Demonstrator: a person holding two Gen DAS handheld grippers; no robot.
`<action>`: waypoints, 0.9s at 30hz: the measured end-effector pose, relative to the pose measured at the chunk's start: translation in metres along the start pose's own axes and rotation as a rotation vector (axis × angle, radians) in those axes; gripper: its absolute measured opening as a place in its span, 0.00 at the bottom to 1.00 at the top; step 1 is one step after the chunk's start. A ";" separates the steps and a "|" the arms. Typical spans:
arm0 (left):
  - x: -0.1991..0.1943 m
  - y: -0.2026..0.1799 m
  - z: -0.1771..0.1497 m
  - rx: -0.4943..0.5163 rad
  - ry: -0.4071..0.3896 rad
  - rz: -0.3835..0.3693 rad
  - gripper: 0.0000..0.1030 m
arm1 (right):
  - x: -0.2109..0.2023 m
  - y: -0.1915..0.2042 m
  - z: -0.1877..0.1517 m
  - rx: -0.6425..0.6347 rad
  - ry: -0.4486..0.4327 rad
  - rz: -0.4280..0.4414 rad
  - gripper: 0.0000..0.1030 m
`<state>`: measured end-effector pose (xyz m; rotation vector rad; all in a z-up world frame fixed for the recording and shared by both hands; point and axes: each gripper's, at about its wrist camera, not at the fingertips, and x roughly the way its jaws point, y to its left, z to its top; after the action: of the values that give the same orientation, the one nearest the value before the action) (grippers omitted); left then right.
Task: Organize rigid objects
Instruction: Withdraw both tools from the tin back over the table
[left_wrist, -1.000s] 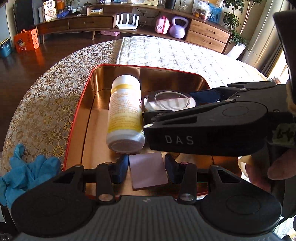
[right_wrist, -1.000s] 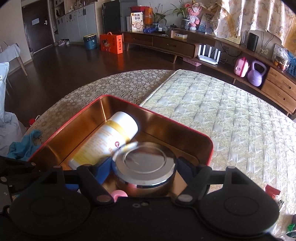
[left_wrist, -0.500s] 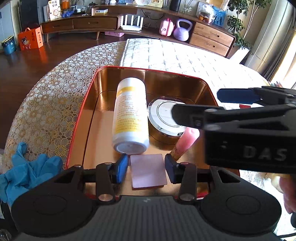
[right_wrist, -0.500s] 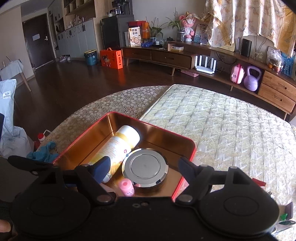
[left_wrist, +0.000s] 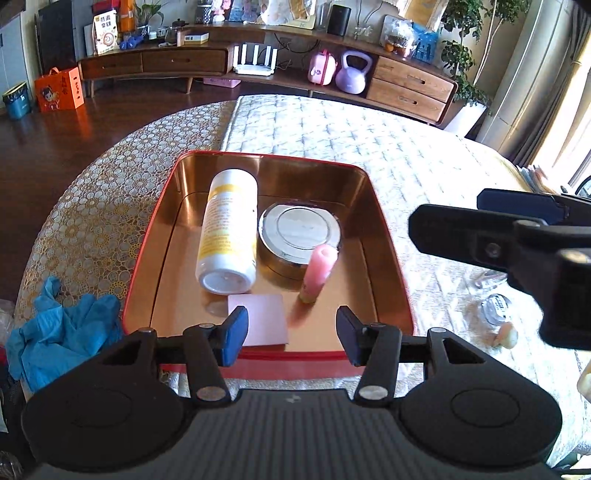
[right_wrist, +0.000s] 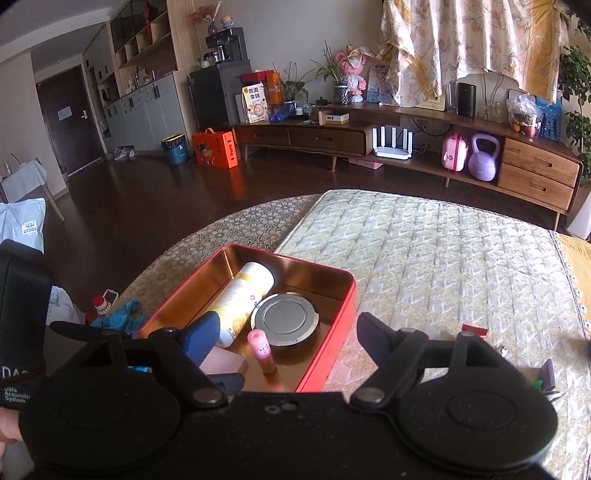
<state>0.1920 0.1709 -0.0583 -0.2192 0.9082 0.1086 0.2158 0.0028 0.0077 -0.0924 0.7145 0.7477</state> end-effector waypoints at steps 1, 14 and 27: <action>-0.003 -0.003 -0.001 0.003 -0.003 -0.002 0.50 | -0.007 -0.001 -0.002 0.005 -0.008 -0.001 0.79; -0.034 -0.047 -0.015 0.055 -0.048 -0.055 0.56 | -0.081 -0.033 -0.049 0.098 -0.071 -0.067 0.83; -0.045 -0.099 -0.035 0.110 -0.065 -0.104 0.70 | -0.134 -0.082 -0.109 0.195 -0.091 -0.158 0.90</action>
<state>0.1557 0.0662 -0.0297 -0.1595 0.8334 -0.0307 0.1391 -0.1717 -0.0048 0.0616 0.6808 0.5252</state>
